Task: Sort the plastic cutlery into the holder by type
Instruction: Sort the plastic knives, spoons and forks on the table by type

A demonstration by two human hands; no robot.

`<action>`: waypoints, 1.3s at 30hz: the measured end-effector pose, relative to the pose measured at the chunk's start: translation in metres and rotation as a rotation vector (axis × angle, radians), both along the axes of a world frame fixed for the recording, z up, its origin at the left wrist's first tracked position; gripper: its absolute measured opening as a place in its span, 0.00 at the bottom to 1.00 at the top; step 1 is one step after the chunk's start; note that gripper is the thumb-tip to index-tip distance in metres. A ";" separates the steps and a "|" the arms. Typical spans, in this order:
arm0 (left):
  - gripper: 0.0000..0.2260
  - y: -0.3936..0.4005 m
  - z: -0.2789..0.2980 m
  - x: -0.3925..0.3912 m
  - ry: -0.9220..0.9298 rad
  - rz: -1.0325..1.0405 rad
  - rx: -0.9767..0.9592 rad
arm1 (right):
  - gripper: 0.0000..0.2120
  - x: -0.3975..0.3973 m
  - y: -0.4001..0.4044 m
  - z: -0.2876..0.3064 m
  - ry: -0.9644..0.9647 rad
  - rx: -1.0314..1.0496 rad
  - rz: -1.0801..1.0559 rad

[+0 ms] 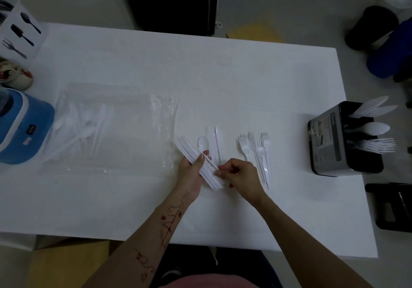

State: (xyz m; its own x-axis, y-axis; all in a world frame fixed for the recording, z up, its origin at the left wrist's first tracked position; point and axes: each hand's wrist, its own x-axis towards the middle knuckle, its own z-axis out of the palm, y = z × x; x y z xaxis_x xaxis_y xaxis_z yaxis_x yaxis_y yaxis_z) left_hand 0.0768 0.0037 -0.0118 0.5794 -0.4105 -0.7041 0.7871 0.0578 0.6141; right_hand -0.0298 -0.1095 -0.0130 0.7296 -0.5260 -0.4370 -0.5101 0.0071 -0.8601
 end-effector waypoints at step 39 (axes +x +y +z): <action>0.14 0.036 -0.006 0.007 -0.086 0.084 0.142 | 0.10 0.033 0.020 -0.017 0.470 -0.535 0.092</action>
